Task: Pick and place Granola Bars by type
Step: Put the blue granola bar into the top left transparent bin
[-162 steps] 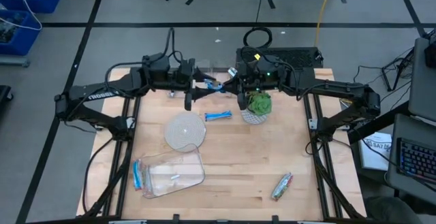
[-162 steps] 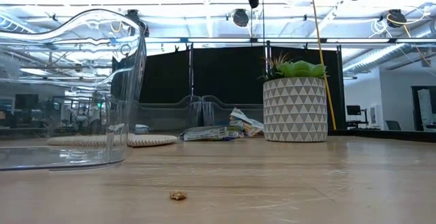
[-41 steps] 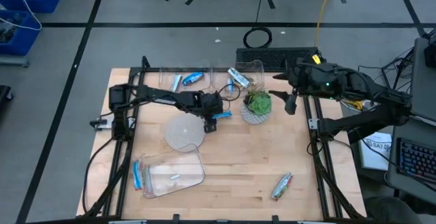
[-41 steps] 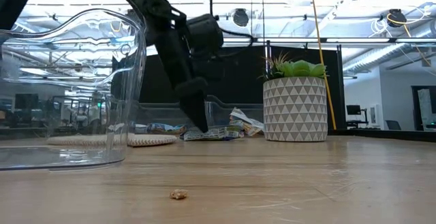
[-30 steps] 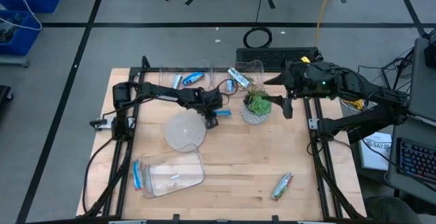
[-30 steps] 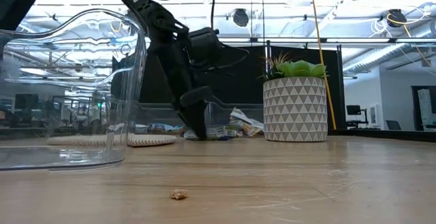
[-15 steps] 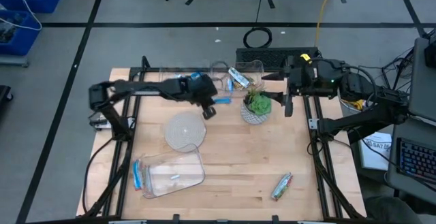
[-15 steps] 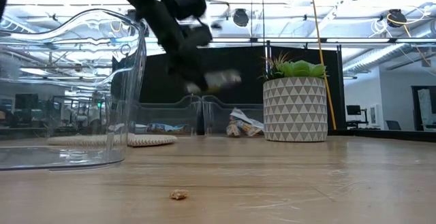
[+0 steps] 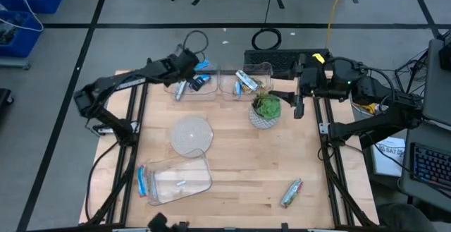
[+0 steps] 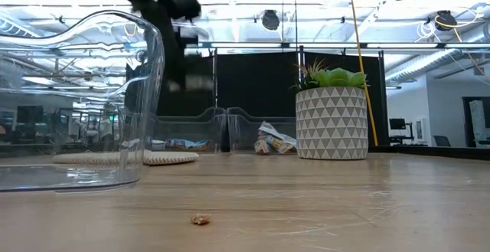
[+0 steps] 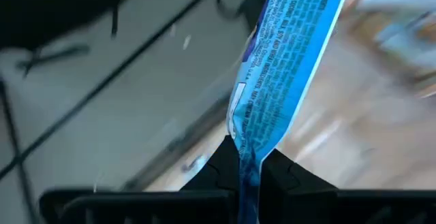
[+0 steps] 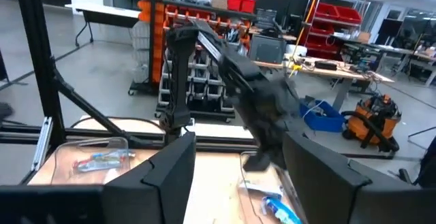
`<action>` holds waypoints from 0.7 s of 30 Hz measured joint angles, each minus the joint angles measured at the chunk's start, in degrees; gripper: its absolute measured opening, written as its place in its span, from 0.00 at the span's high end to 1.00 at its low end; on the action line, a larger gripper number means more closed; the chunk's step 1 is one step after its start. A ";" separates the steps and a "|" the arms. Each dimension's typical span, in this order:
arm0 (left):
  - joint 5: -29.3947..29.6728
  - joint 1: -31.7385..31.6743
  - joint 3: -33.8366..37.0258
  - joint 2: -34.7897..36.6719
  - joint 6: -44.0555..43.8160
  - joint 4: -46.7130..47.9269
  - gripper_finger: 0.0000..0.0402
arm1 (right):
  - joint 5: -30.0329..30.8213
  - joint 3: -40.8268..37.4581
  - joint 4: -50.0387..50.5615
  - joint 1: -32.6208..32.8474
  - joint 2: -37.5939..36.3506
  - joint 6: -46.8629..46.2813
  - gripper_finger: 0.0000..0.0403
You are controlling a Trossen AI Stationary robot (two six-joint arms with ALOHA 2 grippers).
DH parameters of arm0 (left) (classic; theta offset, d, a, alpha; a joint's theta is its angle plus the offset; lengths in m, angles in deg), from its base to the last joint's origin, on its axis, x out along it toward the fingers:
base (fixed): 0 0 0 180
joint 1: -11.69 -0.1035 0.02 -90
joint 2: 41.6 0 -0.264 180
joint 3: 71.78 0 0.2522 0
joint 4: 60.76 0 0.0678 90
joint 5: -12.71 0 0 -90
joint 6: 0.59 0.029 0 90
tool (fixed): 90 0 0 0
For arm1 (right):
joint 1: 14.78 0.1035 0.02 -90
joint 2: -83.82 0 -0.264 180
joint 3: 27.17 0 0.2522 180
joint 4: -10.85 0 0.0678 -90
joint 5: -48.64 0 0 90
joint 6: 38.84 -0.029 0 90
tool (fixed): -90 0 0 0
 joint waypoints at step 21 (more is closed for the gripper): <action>-15.26 -6.28 0.10 -15.02 -3.14 3.63 0.52 | -9.56 0.00 20.77 7.89 1.83 -13.25 0.47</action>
